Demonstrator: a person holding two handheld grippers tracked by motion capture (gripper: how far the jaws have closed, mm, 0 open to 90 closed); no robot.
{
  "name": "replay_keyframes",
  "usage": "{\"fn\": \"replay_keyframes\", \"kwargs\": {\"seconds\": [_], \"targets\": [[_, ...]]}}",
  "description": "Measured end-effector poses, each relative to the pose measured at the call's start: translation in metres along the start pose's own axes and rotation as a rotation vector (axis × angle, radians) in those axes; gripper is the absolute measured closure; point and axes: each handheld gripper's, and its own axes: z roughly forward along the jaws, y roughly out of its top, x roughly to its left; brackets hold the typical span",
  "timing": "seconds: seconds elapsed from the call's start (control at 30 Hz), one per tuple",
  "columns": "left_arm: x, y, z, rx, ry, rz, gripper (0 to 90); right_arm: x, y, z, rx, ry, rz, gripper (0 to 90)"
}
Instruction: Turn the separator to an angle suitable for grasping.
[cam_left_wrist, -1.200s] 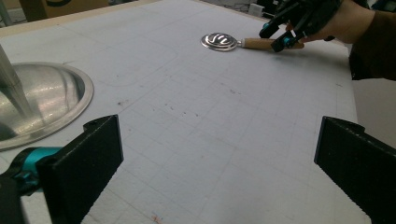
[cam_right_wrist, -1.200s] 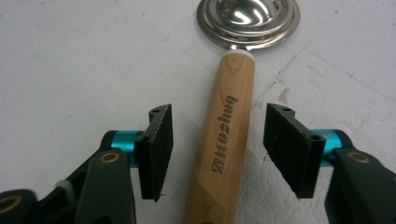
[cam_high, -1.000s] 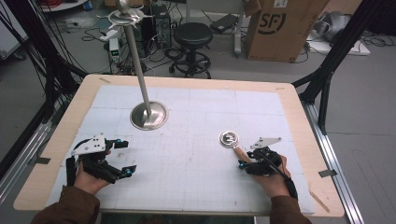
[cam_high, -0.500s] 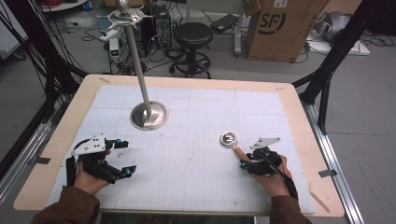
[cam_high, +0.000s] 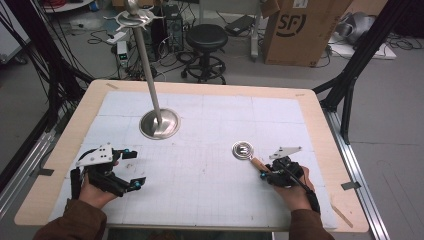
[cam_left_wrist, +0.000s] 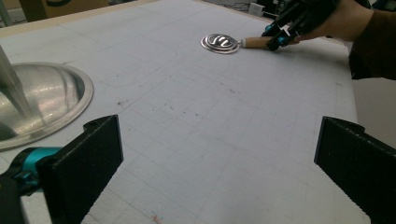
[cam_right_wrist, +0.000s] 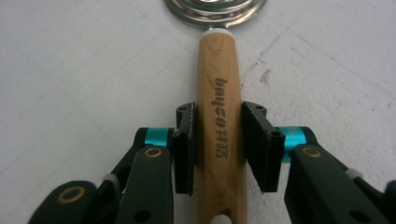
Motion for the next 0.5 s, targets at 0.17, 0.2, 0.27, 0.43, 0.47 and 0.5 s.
{"fn": "replay_keyframes", "kwargs": {"seconds": [0.17,0.2,0.27,0.43,0.47,0.5], "targets": [[-0.0003,-0.0001,0.0000,0.001,-0.001,-0.002,1.6,-0.0005,-0.0002,-0.0006,-0.001,0.007,-0.001,66.4],[-0.0004,-0.0001,0.0001,0.001,-0.001,-0.002,1.6,-0.0007,-0.0003,-0.0009,0.000,0.009,0.002,66.4],[-0.0003,-0.0001,0.0002,0.002,-0.002,-0.001,1.6,-0.0018,-0.0007,-0.0016,-0.008,0.020,0.005,66.5],[-0.0001,-0.0001,0.0000,0.002,-0.002,-0.002,1.6,-0.0019,-0.0007,-0.0033,-0.027,0.022,0.009,66.4],[-0.0002,-0.0001,0.0000,0.002,-0.001,-0.001,1.6,-0.0017,-0.0006,-0.0030,-0.028,0.022,0.008,66.5],[-0.0002,-0.0001,0.0001,0.002,-0.001,-0.001,1.6,-0.0017,-0.0006,-0.0030,-0.028,0.022,0.008,66.5]]}}
